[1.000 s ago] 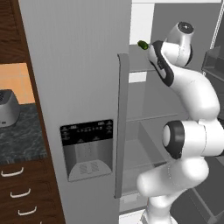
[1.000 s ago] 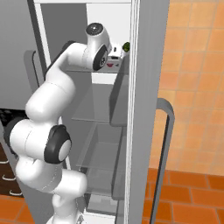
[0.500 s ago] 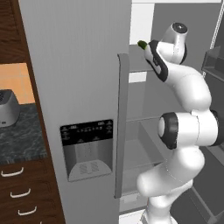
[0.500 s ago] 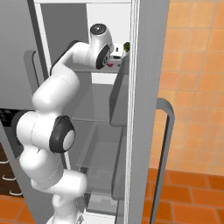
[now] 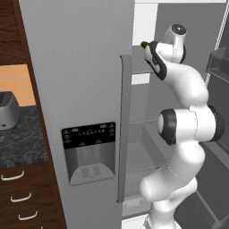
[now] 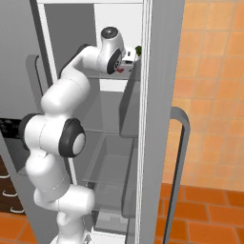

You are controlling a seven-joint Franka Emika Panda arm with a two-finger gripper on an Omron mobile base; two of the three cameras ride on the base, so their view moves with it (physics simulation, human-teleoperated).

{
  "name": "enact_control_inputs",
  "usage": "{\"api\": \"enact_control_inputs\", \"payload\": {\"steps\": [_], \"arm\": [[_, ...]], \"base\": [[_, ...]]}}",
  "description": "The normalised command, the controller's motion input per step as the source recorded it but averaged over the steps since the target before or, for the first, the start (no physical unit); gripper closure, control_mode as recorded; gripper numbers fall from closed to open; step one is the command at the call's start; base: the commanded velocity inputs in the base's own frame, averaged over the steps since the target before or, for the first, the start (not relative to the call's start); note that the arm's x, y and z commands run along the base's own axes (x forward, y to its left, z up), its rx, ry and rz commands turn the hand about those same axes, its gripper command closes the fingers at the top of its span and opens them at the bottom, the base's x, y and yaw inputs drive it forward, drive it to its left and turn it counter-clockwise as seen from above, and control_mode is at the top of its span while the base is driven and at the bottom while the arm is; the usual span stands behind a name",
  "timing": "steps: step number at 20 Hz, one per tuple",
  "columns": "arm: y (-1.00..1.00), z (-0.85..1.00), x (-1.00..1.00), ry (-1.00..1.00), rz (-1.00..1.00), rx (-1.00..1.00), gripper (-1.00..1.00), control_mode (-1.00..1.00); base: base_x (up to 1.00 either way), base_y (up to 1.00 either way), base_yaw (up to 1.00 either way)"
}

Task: Take the strawberry from the fridge and place it on top of the pancake, located on the dining counter.

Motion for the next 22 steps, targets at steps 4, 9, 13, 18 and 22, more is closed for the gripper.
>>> {"api": "enact_control_inputs", "payload": {"steps": [4, 9, 13, 18, 22], "arm": [[0.0, -0.19, 0.08, 0.0, 0.0, 0.0, 1.0, -1.0], [0.0, -0.03, -0.27, -0.03, 0.0, 0.01, 1.0, -1.0], [0.04, 0.03, -0.99, -0.08, 0.0, 0.03, 1.0, -1.0], [0.02, 0.21, -1.0, 0.0, 0.0, 0.01, 1.0, -1.0], [0.19, 0.12, -1.0, 0.0, -0.02, 0.0, 1.0, -1.0]], "base": [[0.0, 0.0, 0.0], [0.0, 0.0, 0.0], [0.0, 0.0, 0.0], [0.0, 0.0, 0.0], [0.0, 0.0, 0.0]]}}
